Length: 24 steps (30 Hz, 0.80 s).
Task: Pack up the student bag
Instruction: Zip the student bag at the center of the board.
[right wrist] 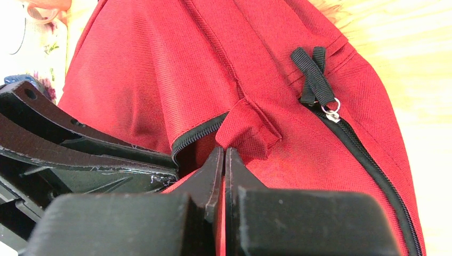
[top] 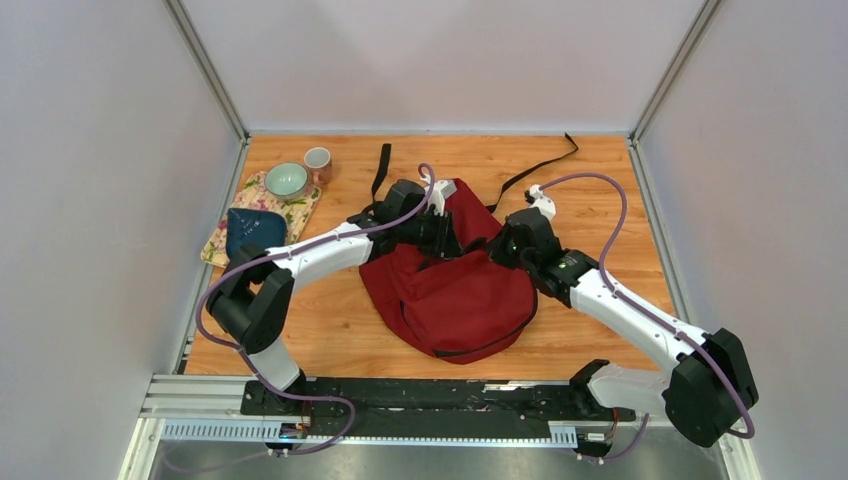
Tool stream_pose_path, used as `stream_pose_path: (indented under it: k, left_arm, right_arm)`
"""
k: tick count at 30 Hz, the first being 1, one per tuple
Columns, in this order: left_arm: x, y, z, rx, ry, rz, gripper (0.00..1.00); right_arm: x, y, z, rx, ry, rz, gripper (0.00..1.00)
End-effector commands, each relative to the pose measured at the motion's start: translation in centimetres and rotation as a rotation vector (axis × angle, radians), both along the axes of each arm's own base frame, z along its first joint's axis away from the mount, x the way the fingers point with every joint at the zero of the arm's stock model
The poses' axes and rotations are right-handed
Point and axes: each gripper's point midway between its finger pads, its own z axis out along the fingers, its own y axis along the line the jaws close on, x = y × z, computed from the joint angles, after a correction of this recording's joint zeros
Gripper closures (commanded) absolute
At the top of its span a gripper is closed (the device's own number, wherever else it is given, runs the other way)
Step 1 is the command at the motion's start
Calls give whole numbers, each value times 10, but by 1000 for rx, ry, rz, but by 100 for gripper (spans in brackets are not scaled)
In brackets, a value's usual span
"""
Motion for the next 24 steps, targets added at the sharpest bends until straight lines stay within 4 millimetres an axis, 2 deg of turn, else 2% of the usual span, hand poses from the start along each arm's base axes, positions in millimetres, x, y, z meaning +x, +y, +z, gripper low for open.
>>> stream_pose_path:
  k: [1, 4, 9, 14, 18, 19, 21, 24]
  left_arm:
    - [4, 0, 30, -36, -83, 6, 75]
    - [10, 5, 46, -36, -143, 41, 73]
    - [25, 6, 86, -86, -276, 86, 67]
    - [43, -12, 108, -123, -323, 65, 64]
    - [52, -33, 108, -150, -283, 25, 64]
    - [52, -36, 96, -139, -250, 12, 64]
    - [53, -38, 85, -118, -221, 9, 65]
    - [48, -31, 50, -32, -146, 10, 67]
  right_arm:
    - [4, 3, 20, 37, -60, 14, 100]
    - [4, 3, 20, 38, -60, 13, 100]
    - [3, 4, 19, 46, -56, 13, 100]
    - [1, 4, 18, 58, -57, 14, 100]
    - [0, 2, 17, 62, -59, 5, 100]
    - [0, 2, 18, 64, -62, 3, 100]
    - [0, 1, 17, 67, -60, 0, 100]
    - [-1, 1, 17, 67, -59, -5, 100]
